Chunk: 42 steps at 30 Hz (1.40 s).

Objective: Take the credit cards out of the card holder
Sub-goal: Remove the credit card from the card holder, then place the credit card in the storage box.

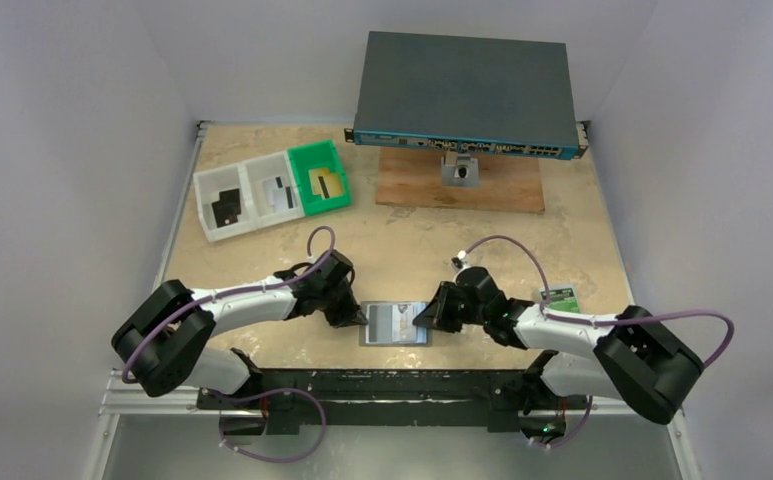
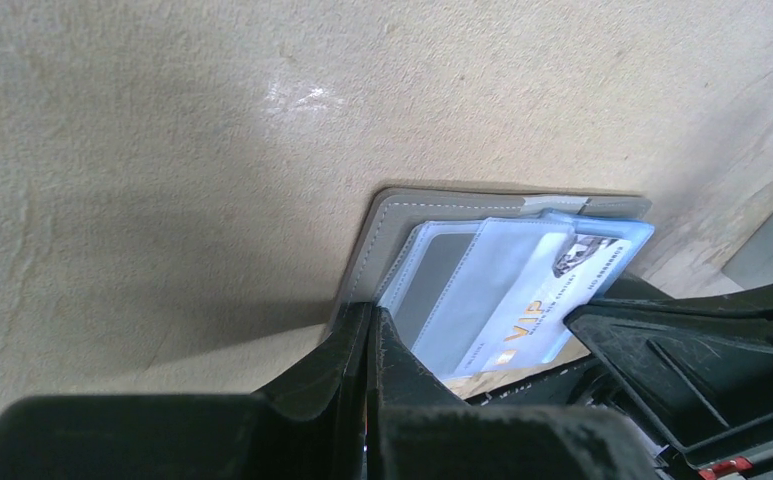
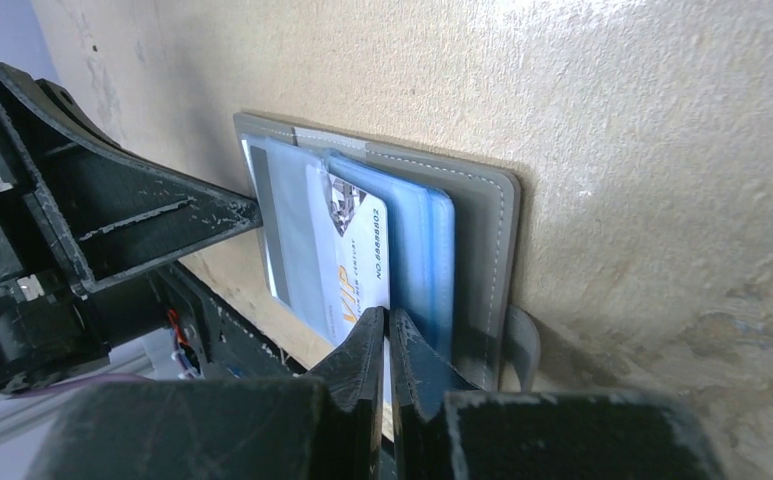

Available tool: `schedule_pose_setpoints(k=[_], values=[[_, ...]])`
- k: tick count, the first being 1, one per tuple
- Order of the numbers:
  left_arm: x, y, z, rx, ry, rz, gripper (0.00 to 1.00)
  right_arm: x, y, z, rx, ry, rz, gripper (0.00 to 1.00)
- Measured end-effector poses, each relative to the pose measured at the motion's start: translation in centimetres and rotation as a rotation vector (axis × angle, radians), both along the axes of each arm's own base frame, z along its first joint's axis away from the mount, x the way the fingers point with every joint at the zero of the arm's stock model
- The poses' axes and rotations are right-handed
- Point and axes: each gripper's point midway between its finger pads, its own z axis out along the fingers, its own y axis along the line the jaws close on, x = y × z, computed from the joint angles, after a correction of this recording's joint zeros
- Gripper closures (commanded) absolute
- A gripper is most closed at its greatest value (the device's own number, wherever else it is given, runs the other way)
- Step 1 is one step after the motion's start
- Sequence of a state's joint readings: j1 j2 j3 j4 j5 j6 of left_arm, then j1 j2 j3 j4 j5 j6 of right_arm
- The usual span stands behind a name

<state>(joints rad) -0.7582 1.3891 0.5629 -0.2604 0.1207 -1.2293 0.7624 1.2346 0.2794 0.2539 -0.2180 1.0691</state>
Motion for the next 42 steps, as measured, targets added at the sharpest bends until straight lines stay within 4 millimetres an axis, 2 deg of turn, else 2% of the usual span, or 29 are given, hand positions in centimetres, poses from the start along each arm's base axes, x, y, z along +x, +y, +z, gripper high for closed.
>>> schedule_pose_setpoints(k=[8, 13, 15, 17, 22, 24, 26, 34, 42], values=[[-0.3, 0.6, 0.1, 0.025, 0.007, -0.017, 1.00, 0.0, -1.3, 1.3, -0.030, -0.044, -0.008, 1.00], [-0.6, 1.2, 0.5, 0.075, 0.009, -0.065, 1.00, 0.5, -1.3, 2.3, -0.034, -0.066, -0.012, 1.00], [-0.9, 1.7, 0.9, 0.104, 0.009, -0.091, 0.92, 0.7, -1.2, 2.7, -0.030, -0.073, -0.011, 1.00], [-0.9, 1.8, 1.9, 0.113, -0.005, -0.115, 0.82, 0.9, -0.9, 3.4, -0.022, -0.082, -0.008, 1.00], [0.8, 0.3, 7.6, 0.037, -0.143, -0.178, 0.61, 1.8, 0.3, 5.8, 0.024, -0.117, 0.007, 1.00], [1.3, -0.5, 9.8, -0.007, -0.199, -0.206, 0.57, 2.0, 0.8, 6.6, 0.042, -0.123, 0.017, 1.00], [1.4, -1.1, 11.0, -0.048, -0.228, -0.236, 0.53, 2.1, 1.4, 7.2, 0.059, -0.125, 0.030, 1.00], [0.6, -2.2, 11.0, -0.184, -0.221, -0.312, 0.48, 2.2, 2.6, 8.7, 0.147, -0.109, 0.063, 1.00], [0.6, -2.5, 11.7, -0.336, -0.232, -0.329, 0.47, 2.3, 3.9, 11.8, 0.296, -0.106, 0.085, 1.00]])
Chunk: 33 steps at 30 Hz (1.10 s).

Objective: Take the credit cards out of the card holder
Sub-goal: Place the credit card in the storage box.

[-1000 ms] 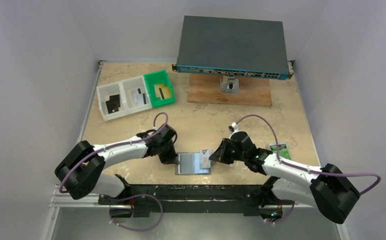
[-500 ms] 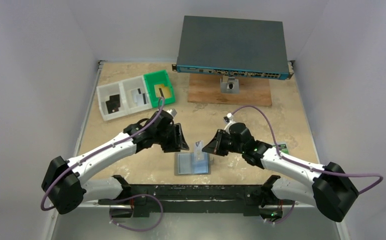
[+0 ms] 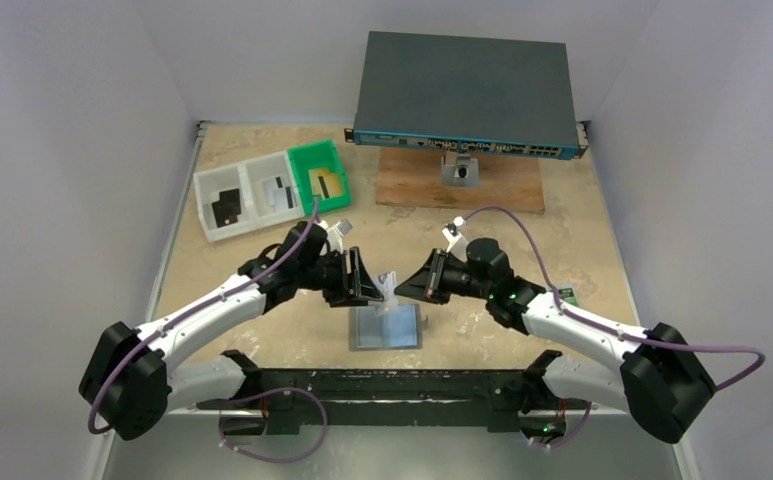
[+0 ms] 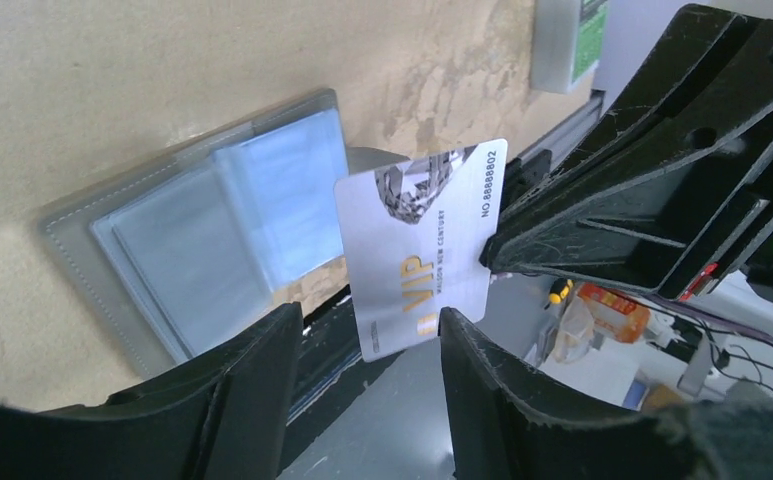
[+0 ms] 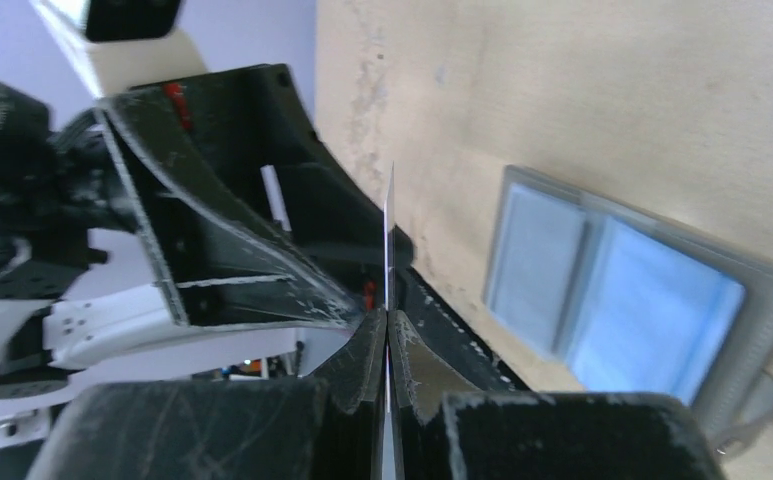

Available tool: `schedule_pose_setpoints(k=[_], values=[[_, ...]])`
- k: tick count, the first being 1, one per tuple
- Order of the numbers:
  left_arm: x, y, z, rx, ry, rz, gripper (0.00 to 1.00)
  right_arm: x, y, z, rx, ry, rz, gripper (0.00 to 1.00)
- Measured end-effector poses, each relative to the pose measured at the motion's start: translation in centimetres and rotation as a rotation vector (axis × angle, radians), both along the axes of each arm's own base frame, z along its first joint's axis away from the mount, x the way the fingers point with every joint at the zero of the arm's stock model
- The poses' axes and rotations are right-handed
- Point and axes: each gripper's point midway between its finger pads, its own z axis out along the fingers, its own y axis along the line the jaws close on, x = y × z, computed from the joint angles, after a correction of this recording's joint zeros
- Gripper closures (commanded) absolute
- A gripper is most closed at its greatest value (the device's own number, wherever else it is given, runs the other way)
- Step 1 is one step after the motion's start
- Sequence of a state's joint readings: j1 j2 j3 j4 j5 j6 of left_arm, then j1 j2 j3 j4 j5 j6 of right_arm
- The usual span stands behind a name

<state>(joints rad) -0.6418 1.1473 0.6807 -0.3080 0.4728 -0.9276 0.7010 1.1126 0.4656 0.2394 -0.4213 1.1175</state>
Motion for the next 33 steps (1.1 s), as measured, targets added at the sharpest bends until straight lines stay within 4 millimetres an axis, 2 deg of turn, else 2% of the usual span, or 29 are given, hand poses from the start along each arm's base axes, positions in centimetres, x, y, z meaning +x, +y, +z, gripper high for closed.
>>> schedule_pose_setpoints(k=[4, 6, 10, 13, 15, 16, 21, 23, 24, 29, 33], values=[[-0.1, -0.6, 0.6, -0.082, -0.002, -0.018, 0.48, -0.2, 0.7, 1.6, 0.075, -0.004, 0.026, 1.00], [-0.2, -0.9, 0.8, -0.115, 0.000, -0.027, 0.52, -0.3, 1.0, 2.1, 0.103, -0.002, 0.038, 1.00], [-0.1, -1.5, 1.5, -0.178, -0.001, -0.033, 0.73, -0.4, 1.0, 1.9, 0.114, 0.014, 0.042, 1.00], [0.3, -1.3, 1.6, -0.195, 0.000, -0.016, 1.00, -0.3, 0.8, 1.7, 0.108, 0.019, 0.039, 1.00], [0.3, -1.3, 1.9, -0.210, -0.001, -0.011, 1.00, 0.0, 0.5, 1.1, 0.087, 0.026, 0.022, 1.00], [0.3, -1.4, 2.2, -0.223, -0.004, -0.015, 1.00, 0.0, 0.3, 0.6, 0.069, 0.036, 0.015, 0.93], [0.2, -1.6, 2.7, -0.239, -0.014, -0.021, 1.00, 0.1, 0.1, -0.2, 0.011, 0.032, 0.011, 0.23], [0.2, -1.4, 2.4, -0.222, -0.011, -0.011, 1.00, 0.4, 0.0, -0.1, -0.024, 0.014, 0.007, 0.07], [0.2, -1.2, 2.2, -0.207, -0.010, -0.002, 1.00, 0.5, -0.1, 0.1, -0.036, 0.002, 0.003, 0.02], [0.8, 0.7, 1.6, -0.082, -0.022, 0.068, 1.00, 1.7, -0.8, 1.3, -0.109, -0.071, -0.030, 0.01], [3.1, 3.8, 2.4, 0.048, -0.070, 0.184, 1.00, 2.2, -1.6, 1.4, -0.173, -0.101, -0.049, 0.01]])
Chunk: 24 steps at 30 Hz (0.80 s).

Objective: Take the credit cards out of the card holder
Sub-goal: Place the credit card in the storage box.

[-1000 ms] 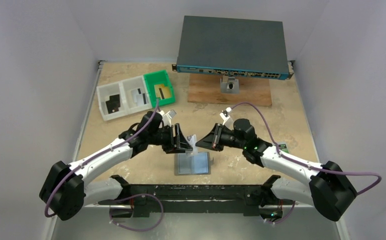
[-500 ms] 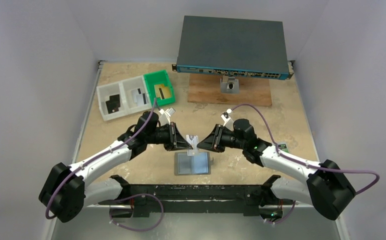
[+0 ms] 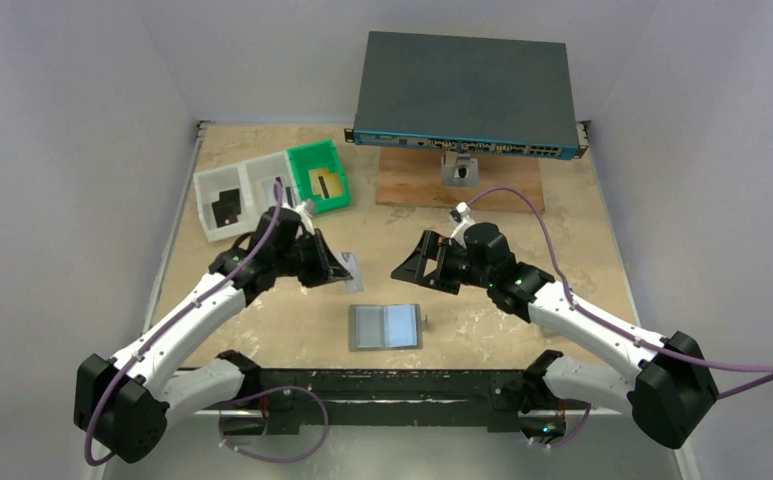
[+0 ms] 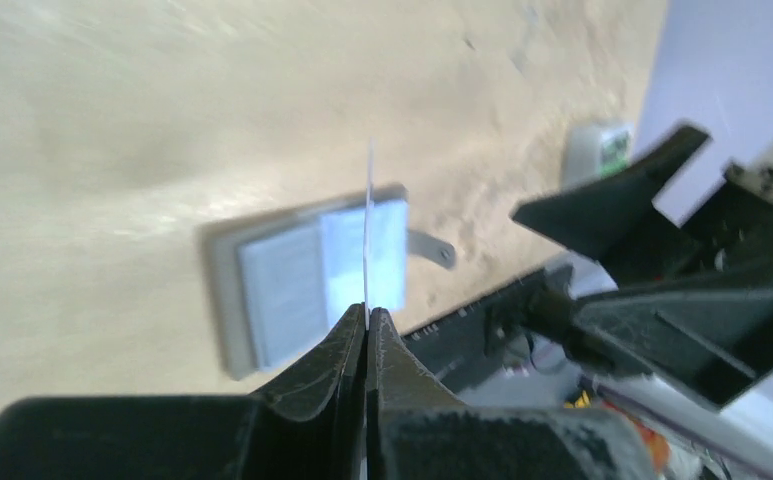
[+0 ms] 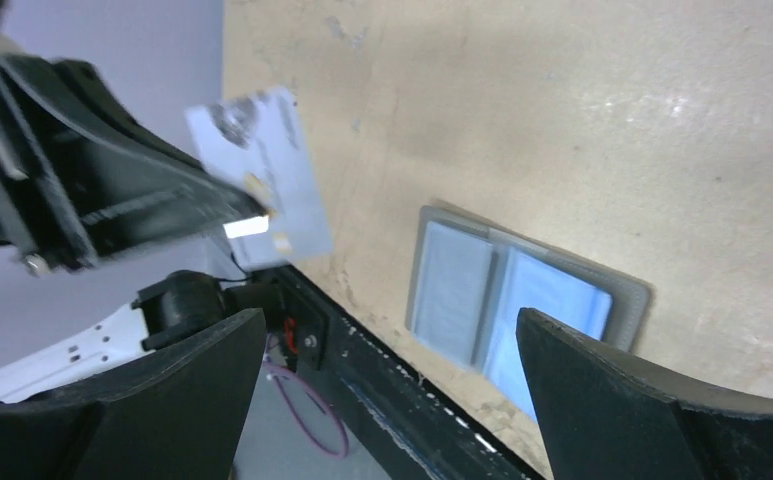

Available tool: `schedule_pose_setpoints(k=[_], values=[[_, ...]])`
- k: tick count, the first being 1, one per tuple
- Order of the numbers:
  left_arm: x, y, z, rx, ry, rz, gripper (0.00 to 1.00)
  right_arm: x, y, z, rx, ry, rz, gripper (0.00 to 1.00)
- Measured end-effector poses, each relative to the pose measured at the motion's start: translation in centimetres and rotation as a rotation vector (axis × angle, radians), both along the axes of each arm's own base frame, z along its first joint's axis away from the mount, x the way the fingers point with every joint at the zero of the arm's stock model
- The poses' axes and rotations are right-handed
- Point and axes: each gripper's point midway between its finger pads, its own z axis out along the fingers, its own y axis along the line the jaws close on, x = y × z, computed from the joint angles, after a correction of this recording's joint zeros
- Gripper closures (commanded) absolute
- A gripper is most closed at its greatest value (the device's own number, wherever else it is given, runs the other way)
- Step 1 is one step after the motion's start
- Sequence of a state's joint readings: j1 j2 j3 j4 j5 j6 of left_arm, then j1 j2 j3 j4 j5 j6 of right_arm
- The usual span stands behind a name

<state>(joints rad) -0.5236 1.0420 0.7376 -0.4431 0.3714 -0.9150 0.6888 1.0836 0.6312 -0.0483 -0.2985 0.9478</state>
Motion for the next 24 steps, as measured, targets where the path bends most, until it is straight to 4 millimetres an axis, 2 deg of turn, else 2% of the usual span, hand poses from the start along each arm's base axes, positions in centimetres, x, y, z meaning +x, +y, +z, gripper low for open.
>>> schedule_pose_setpoints(k=[3, 9, 14, 18, 24], values=[[1.8, 2.7, 0.8, 0.109, -0.026, 0.092, 1.00, 0.2, -0.7, -0.6, -0.057, -0.008, -0.014, 0.01], [6.7, 9.5, 2.2, 0.335, -0.045, 0.301, 1.00, 0.4, -2.0, -1.8, -0.146, -0.015, -0.037, 0.01], [11.7, 14.2, 2.5, 0.467, -0.022, 0.411, 1.00, 0.3, -2.7, -2.1, -0.184, -0.022, -0.041, 0.01], [15.3, 16.4, 2.4, 0.498, -0.011, 0.451, 1.00, 0.2, -3.0, -1.9, -0.190, -0.034, -0.043, 0.01], [20.1, 18.0, 1.6, 0.489, 0.000, 0.457, 1.00, -0.2, -3.4, -1.5, -0.192, -0.040, -0.045, 0.01]])
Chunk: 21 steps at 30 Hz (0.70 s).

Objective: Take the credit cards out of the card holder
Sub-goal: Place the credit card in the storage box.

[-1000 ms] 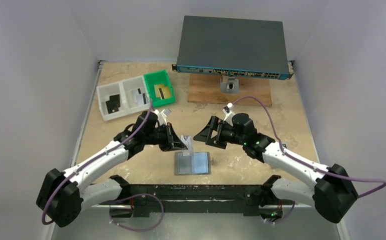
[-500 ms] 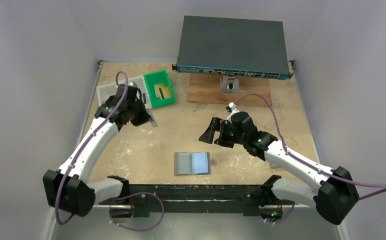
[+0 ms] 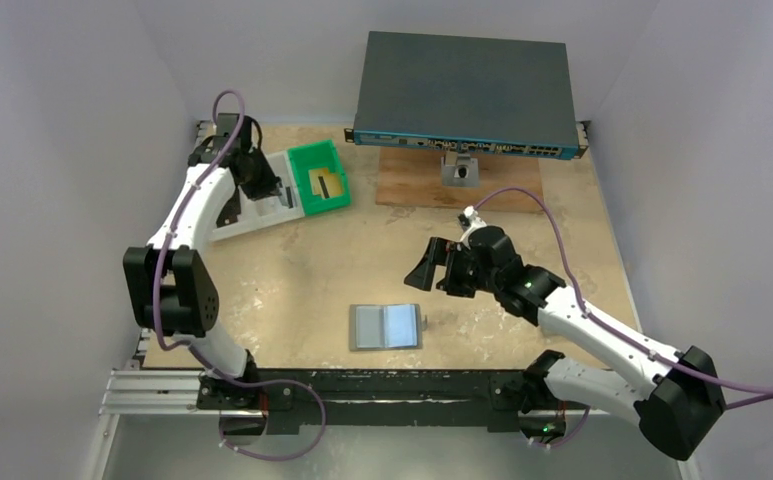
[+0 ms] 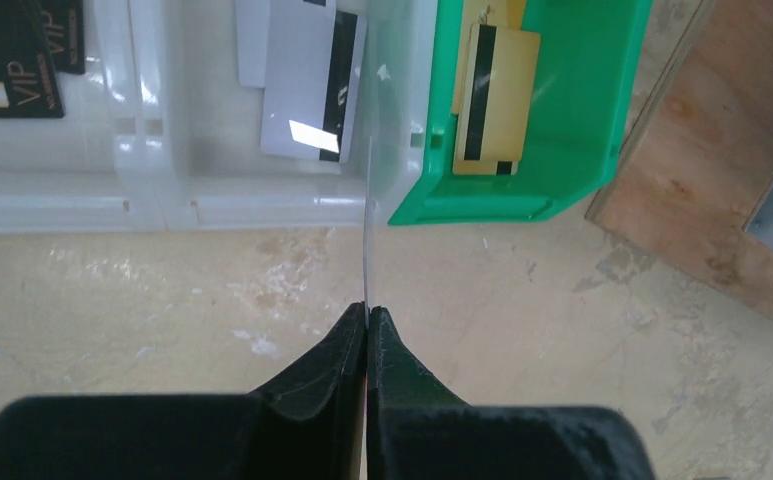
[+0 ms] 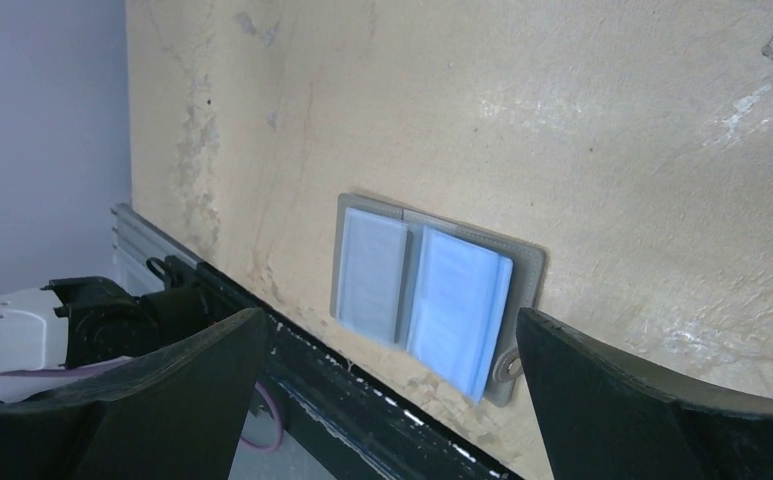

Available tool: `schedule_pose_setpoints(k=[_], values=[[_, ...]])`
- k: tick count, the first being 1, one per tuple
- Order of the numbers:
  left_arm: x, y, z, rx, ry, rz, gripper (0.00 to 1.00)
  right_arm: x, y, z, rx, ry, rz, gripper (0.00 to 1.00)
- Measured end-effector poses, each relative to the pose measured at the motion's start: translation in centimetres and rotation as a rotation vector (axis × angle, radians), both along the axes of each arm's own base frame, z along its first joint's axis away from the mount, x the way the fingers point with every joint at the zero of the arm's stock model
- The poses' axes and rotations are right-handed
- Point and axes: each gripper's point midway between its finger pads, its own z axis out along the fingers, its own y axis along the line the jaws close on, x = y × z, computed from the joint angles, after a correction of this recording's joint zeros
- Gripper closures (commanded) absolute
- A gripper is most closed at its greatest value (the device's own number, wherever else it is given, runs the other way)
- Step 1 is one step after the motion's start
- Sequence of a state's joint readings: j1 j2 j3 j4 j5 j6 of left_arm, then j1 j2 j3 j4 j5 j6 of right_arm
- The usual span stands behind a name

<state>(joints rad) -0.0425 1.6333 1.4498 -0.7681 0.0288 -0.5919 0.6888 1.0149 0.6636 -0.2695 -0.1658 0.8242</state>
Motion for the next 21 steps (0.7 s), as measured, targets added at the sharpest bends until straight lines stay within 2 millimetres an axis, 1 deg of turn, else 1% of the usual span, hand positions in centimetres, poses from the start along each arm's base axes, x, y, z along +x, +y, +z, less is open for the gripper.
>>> schedule_pose_setpoints(k=[3, 8, 12, 14, 17, 19, 21], values=[[1.9, 0.3, -1.0, -0.022, -0.001, -0.005, 1.00, -0.2, -0.2, 0.0, -0.005, 0.003, 0.001, 0.01], [4.6, 1.7, -3.0, -0.066, 0.012, 0.011, 1.00, -0.3, -0.6, 0.3, -0.013, -0.006, -0.006, 0.01], [5.9, 2.9, -4.2, -0.089, 0.007, 0.008, 1.00, -0.4, -0.8, 0.5, -0.019, -0.009, -0.008, 0.01], [6.5, 3.0, -4.5, -0.103, 0.006, 0.001, 0.97, -0.5, -0.9, 0.5, -0.023, -0.009, -0.007, 0.01], [7.4, 2.8, -4.4, -0.112, -0.004, -0.025, 0.88, -0.5, -0.9, 0.5, -0.027, -0.006, -0.006, 0.01], [7.8, 2.8, -4.3, -0.113, -0.010, -0.033, 0.80, -0.5, -0.9, 0.5, -0.029, -0.006, -0.005, 0.01], [8.1, 2.9, -4.0, -0.112, -0.016, -0.035, 0.73, -0.5, -1.0, 0.5, -0.033, -0.007, -0.008, 0.01]])
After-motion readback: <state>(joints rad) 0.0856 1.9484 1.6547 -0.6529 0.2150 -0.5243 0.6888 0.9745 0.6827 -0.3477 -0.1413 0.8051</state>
